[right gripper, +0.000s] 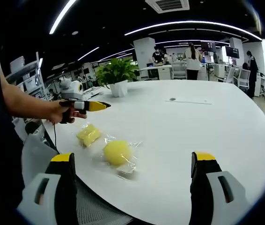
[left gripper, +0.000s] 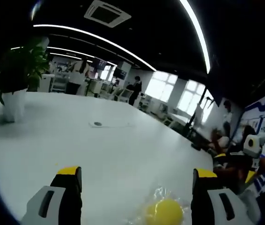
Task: Compare the silicone blocks by pressing each to a similar depth, holding the contact briefly, and releasing to observe deformation and rebound differences across the visible hardness samples.
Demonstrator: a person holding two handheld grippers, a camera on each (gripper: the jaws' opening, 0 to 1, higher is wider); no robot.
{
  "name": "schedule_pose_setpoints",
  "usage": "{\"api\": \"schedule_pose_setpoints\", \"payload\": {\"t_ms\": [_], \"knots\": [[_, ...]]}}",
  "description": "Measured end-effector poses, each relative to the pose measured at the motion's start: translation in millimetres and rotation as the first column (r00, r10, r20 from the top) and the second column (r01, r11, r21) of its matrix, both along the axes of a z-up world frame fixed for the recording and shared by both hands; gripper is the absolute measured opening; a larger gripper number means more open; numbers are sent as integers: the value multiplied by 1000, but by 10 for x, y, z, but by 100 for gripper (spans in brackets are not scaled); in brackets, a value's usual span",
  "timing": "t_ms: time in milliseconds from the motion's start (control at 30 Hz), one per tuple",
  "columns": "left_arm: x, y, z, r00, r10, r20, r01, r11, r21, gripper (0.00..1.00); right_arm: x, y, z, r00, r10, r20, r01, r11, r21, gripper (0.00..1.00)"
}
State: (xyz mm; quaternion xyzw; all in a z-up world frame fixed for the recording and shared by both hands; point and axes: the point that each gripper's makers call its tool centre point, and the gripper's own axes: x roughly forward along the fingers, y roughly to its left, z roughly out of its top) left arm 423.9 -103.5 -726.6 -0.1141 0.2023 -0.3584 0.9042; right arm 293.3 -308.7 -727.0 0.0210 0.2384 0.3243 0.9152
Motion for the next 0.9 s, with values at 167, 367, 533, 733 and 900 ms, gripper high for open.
{"api": "schedule_pose_setpoints", "payload": {"t_ms": [167,367,533,733,900], "knots": [[-75,166,190,999,-23,46,22,999,24,100,46,50,59,1000,0,14,0,1000,-2,96],[-195,397,367,996,-27,84,23,998,53,100,77,136,110,999,22,26,-22,1000,0,96],[-254,611,556,994,-2,111,0,1000,17,100,129,120,172,998,16,58,-17,1000,7,96],[-324,900,678,990,8,139,-15,998,53,100,160,98,243,998,12,67,-13,1000,8,96],[-360,1121,792,989,45,142,-52,998,43,100,156,88,285,998,16,64,-16,1000,0,96]]}}
